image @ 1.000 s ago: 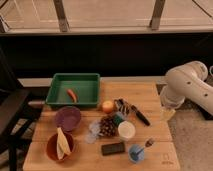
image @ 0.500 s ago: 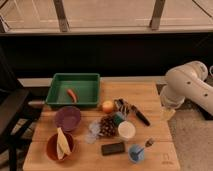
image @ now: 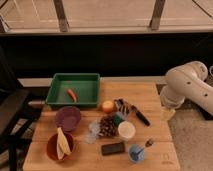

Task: Place fork in paper cup

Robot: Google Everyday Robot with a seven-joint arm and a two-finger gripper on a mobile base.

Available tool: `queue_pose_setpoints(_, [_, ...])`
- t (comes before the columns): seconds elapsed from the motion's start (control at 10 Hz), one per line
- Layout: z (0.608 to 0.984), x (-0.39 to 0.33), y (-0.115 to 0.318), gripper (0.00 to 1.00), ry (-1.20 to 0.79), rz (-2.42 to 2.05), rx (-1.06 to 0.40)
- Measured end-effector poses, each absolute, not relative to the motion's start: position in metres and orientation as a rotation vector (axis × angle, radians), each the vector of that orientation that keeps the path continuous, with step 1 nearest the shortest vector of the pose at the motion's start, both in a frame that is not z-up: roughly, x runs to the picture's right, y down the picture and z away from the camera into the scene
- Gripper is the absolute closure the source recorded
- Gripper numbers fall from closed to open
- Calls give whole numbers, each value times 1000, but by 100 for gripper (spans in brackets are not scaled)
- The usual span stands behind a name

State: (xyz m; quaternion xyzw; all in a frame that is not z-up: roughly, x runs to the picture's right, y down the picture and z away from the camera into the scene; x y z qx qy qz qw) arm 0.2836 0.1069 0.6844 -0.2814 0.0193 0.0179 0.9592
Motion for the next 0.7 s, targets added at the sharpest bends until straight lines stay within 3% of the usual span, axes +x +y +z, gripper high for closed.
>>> queue_pose_setpoints(0.7, [655, 240, 177, 35, -19, -97, -639])
